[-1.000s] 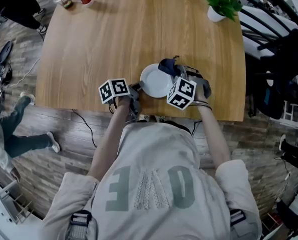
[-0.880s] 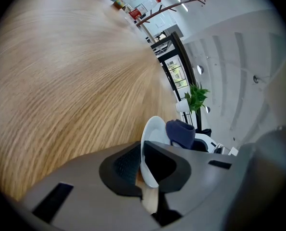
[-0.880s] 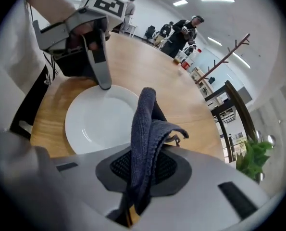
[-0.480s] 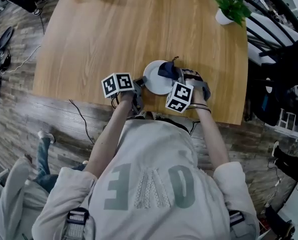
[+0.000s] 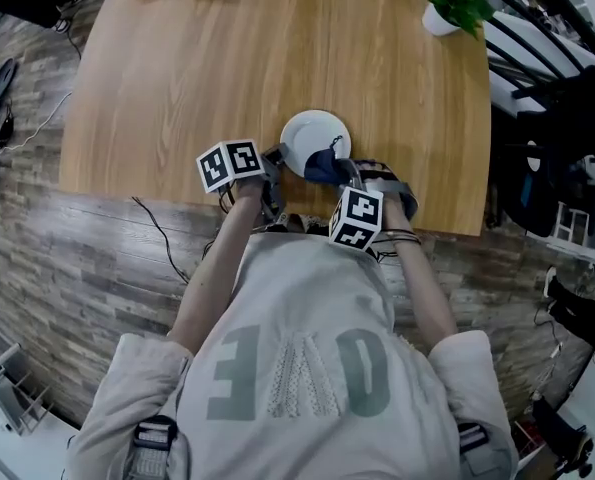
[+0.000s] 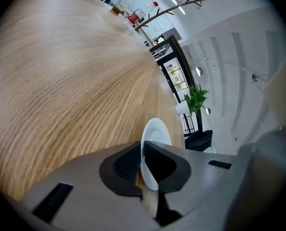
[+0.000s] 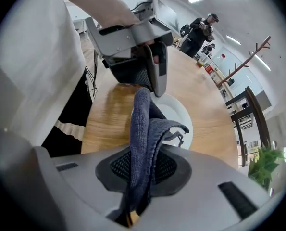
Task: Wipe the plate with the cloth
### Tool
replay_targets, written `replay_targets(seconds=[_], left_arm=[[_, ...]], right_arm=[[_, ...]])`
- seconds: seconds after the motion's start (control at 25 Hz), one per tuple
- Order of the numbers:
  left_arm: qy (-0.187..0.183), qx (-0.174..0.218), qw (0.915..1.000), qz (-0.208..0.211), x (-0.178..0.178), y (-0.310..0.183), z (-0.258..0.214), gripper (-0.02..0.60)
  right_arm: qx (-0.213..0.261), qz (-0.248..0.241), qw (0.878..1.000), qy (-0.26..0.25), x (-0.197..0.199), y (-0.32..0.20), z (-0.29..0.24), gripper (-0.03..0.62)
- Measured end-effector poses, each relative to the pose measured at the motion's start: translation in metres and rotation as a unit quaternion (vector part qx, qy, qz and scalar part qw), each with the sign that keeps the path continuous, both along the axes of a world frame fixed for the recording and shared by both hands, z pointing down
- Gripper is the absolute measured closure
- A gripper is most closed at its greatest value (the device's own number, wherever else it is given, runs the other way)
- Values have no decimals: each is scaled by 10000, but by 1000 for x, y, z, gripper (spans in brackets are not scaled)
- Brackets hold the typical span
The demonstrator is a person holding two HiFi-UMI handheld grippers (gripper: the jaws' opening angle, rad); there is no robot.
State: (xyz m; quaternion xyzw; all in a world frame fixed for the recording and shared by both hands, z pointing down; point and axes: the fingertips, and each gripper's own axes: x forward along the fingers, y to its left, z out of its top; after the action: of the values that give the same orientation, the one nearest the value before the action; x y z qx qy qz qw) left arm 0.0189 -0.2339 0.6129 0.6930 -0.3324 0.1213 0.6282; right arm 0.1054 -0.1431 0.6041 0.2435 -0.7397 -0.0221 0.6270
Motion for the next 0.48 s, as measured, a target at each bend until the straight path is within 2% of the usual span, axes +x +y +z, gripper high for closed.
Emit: replay_targets(seconds=[0.28, 0.36, 0.48], left_arm=[[33, 10, 10000, 21, 2, 1, 0, 552], [21, 16, 10000, 49, 3, 1, -1, 552], [2, 41, 10000, 45, 2, 1, -1, 552]], right_arm=[[-202, 24, 9995, -225, -4, 19, 0, 537], [-178, 119, 9993, -315, 0, 10, -7, 537], [170, 444, 9983, -337, 13, -30, -21, 537]])
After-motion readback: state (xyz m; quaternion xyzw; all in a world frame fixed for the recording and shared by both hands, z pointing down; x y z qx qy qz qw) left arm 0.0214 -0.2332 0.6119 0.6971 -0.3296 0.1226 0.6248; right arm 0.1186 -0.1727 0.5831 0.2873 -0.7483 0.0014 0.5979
